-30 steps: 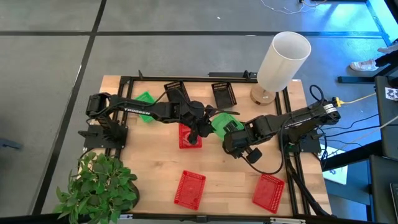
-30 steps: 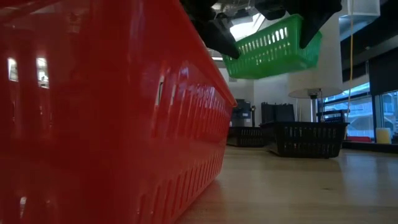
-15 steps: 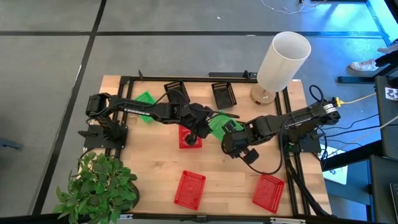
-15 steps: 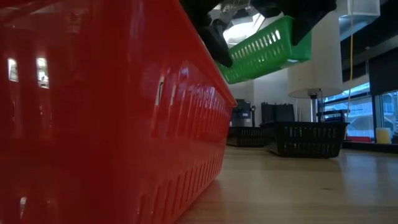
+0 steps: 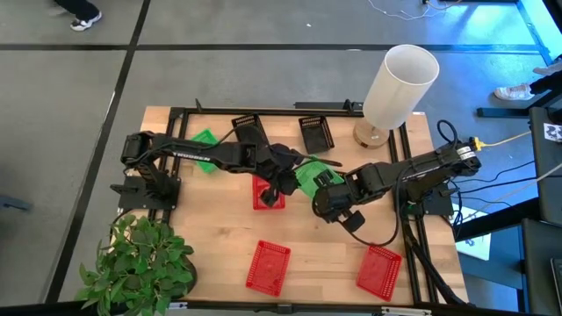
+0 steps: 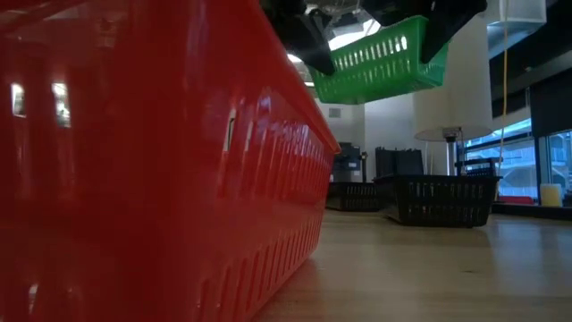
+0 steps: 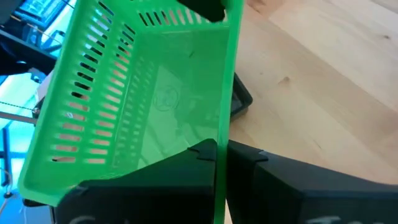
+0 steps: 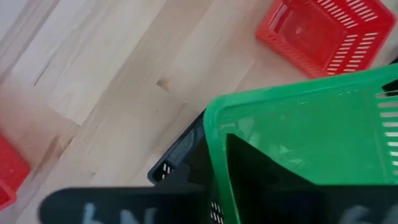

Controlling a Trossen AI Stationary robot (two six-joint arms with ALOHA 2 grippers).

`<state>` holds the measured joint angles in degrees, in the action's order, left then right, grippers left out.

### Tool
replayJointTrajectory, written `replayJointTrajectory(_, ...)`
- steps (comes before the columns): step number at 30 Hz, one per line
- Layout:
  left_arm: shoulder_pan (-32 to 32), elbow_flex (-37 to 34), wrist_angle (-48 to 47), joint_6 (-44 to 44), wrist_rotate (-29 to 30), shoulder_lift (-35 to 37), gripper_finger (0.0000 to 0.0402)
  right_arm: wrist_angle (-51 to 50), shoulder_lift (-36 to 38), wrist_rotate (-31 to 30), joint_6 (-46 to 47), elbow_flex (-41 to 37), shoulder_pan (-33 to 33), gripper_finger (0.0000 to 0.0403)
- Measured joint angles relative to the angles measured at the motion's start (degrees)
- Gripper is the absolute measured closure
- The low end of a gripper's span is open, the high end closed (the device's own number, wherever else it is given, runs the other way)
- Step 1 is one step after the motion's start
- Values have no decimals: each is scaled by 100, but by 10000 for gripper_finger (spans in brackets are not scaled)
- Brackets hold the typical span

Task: Stack baskets by color
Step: Stack the right green bin on the green bins

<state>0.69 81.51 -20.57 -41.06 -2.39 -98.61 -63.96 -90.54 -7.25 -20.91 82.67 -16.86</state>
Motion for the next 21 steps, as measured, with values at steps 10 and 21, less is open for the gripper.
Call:
replayJointTrajectory(10, -57, 178, -660, 357, 341, 9, 401, 310, 4, -328, -177, 7, 0, 267)
replayJointTrajectory(21, 84, 319, -1615, 361, 789, 217, 401, 150, 44, -276, -160, 619, -44, 265)
